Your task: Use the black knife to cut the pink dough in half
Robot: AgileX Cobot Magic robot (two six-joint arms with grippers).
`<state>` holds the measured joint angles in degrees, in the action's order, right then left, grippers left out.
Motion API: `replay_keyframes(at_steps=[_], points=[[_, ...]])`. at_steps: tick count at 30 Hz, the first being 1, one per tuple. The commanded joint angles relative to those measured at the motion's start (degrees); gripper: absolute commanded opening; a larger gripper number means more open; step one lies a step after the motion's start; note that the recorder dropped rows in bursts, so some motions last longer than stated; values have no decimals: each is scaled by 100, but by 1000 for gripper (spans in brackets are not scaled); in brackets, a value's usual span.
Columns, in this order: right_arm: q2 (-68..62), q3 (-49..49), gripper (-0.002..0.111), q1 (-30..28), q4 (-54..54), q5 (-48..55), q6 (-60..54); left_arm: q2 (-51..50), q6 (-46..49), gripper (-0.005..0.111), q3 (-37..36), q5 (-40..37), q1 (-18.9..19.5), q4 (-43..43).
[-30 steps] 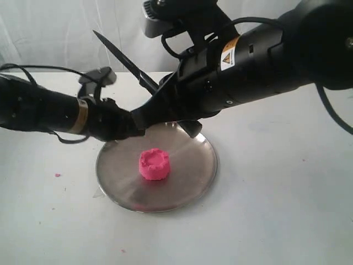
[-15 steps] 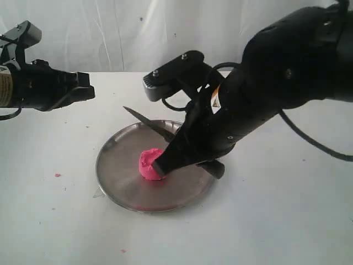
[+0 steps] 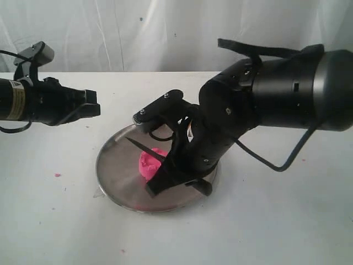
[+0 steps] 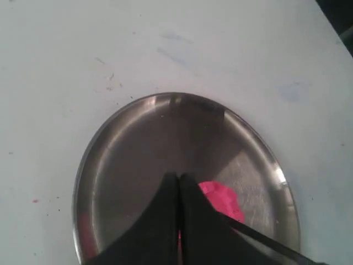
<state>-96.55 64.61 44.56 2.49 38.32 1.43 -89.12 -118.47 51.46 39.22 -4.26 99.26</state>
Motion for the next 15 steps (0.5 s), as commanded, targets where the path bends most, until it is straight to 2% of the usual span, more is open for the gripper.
replay_keyframes(at_steps=[1, 9, 15], points=[[-116, -1, 0, -60, 396, -174, 148, -262, 130, 0, -16, 198, 11, 68], [-352, -1, 0, -60, 563, -280, 186, -458, 655, 0, -6, 300, 11, -389], [-411, -1, 0, -60, 612, -410, 186, -458, 655, 0, -6, 314, 11, -413]])
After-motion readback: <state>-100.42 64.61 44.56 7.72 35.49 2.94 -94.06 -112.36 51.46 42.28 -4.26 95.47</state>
